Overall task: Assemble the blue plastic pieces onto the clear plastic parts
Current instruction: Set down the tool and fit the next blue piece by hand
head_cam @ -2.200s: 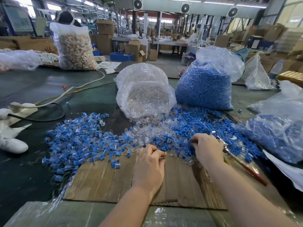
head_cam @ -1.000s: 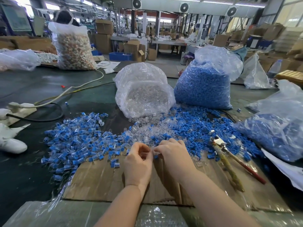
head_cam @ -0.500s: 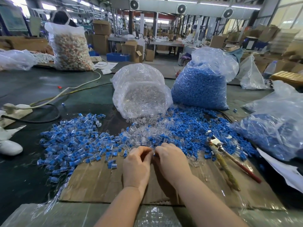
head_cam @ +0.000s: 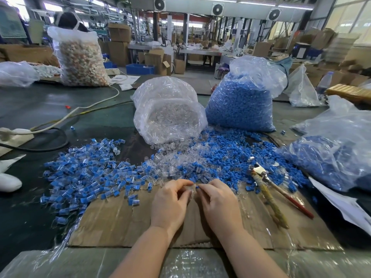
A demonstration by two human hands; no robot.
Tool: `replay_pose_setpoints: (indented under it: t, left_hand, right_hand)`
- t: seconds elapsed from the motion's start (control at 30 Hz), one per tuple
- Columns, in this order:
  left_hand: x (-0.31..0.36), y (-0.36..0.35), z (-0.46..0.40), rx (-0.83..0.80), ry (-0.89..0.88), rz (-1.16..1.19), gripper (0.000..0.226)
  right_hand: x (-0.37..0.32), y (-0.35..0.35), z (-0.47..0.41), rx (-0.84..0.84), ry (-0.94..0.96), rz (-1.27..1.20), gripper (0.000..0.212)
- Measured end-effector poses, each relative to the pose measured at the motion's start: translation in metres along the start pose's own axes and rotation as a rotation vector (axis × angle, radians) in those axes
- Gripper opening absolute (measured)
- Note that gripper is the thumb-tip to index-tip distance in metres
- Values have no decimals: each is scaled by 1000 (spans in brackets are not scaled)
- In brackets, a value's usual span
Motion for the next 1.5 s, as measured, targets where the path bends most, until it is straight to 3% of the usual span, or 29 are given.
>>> replay_pose_setpoints:
  t: [0.3,0.6,1.0,1.27,1.5]
  left_hand:
    - [1,-3,0,-39,4,-18,14]
    - [-1,-3,0,-9,35,-28,13]
    - [0,-2,-1,13,58,-16,11]
    - [0,-2,-1,-3,53,-1,10]
    - [0,-1,-2,-7,58,12,9]
  right_hand:
    - [6,3,4,36,-56,-146,11]
    - [1,-2,4,3,-32,-5,16]
    - [4,-18,-9,-208,-87,234,22]
    - [-1,-20,-21,-226,-197,297,14]
    - [-3,-15,-19,-189,-148,271,15]
Point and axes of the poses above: each hand's wrist, its own z-axis away from the middle knuckle, its own y-axis out of the back of the hand, x = y × z, the point moved 3 cm from there along -z, towards the middle knuckle, and after that the axes turned 5 degrees about y, right-handed, at the moved point
